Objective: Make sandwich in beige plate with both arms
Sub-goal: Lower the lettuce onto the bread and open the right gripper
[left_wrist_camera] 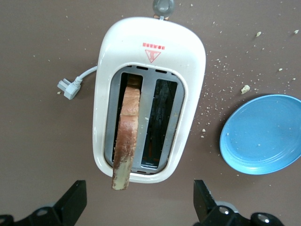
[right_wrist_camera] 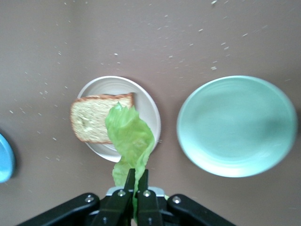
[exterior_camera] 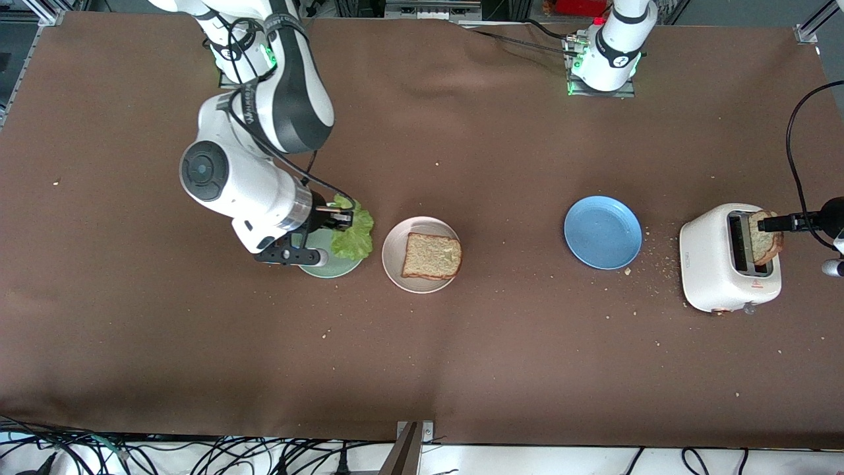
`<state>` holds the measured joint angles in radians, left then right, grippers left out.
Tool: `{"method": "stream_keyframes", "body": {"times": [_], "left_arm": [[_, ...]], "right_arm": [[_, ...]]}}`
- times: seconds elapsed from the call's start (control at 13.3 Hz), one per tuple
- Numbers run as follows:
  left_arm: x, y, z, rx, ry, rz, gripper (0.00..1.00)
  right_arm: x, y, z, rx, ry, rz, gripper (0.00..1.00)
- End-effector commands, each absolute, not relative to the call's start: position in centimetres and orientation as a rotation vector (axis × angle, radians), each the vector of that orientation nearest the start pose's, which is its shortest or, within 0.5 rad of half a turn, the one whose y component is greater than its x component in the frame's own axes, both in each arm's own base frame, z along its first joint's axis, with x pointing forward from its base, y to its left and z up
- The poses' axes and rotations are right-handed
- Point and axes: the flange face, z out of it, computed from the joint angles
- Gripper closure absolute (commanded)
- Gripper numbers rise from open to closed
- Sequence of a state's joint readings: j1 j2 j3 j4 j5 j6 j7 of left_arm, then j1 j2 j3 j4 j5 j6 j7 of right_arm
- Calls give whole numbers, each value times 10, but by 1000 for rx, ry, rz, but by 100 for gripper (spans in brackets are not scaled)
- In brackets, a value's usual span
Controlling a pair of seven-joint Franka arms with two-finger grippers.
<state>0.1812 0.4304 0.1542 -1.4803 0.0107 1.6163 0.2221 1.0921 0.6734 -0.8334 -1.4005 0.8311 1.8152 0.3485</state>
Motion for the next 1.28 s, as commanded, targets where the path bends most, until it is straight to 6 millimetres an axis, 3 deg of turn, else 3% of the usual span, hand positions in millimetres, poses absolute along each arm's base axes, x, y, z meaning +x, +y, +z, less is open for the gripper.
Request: {"method": "stream_keyframes", "body": {"times": [0.0, 0.15, 0.38, 0.6, 0.68, 0.75, 0.83, 0.9, 0.98, 1.2], "left_arm": [[614, 212, 396, -3078, -140, 502, 0], [613, 215, 384, -3076, -146, 533, 0], [612, 222, 373, -3075, -160, 544, 0], [613, 228, 359, -3072, -169, 566, 0], [613, 228, 353, -3070, -171, 578, 0], [613, 229, 352, -3069, -183, 580, 6], [613, 229, 350, -3066, -191, 584, 46], [613, 229, 349, -3067, -172, 588, 95], [612, 228, 348, -3067, -170, 597, 100], [612, 223, 350, -3039, -63, 635, 100]], "right_arm": [[612, 398, 367, -2713, 560, 169, 100], [612, 418, 332, -2620, 717, 161, 100], [621, 422, 281, -2499, 899, 114, 100], [619, 424, 251, -2524, 895, 84, 100], [620, 426, 251, -2533, 865, 58, 100], [620, 427, 251, -2535, 856, 53, 66], [619, 429, 253, -2539, 849, 52, 17], [615, 433, 255, -2559, 828, 45, 0], [615, 433, 258, -2604, 795, 26, 0], [610, 430, 264, -2750, 697, 25, 0]]}}
